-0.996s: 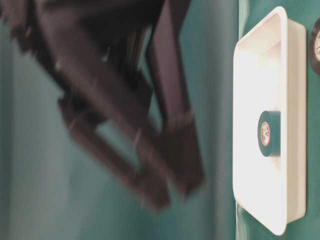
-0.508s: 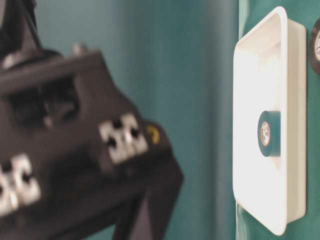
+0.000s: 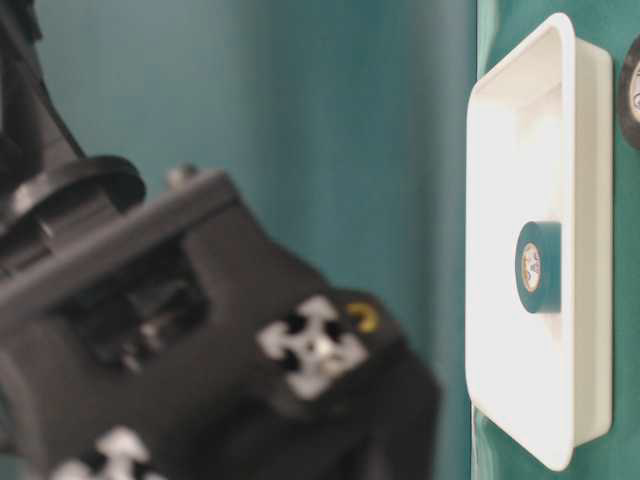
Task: Pick up the tape from a random location and place it into the white case.
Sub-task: 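Move the right gripper across toward the orange-red tape roll, then lower the open right gripper over the orange-red tape roll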
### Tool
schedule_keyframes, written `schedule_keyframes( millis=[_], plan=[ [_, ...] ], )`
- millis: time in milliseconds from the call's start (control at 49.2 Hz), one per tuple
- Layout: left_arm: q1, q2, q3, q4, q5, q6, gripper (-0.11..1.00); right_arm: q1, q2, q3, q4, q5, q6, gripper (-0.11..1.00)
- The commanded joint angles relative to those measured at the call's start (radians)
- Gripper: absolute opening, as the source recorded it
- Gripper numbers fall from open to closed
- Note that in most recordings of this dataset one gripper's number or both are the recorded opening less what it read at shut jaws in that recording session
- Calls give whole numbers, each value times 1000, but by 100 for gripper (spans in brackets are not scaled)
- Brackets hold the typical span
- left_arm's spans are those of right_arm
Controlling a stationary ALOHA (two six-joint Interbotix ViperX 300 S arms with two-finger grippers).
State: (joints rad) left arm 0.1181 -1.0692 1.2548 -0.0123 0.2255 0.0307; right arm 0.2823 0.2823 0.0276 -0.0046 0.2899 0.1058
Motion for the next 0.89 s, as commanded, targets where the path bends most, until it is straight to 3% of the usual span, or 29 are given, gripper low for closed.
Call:
schedule_keyframes(
  millis=[0, 427, 874],
  plan=[
    [-2, 11, -9, -2, -5, -2, 99, -6, 0, -69, -6, 109, 28, 89],
    [-2, 11, -8, -2, 2, -2, 99, -8, 91, -219, -29, 454, 52, 89],
    [20, 11, -5, 0, 8, 0, 99, -5, 103, -238, -31, 492, 54, 89]
  ],
)
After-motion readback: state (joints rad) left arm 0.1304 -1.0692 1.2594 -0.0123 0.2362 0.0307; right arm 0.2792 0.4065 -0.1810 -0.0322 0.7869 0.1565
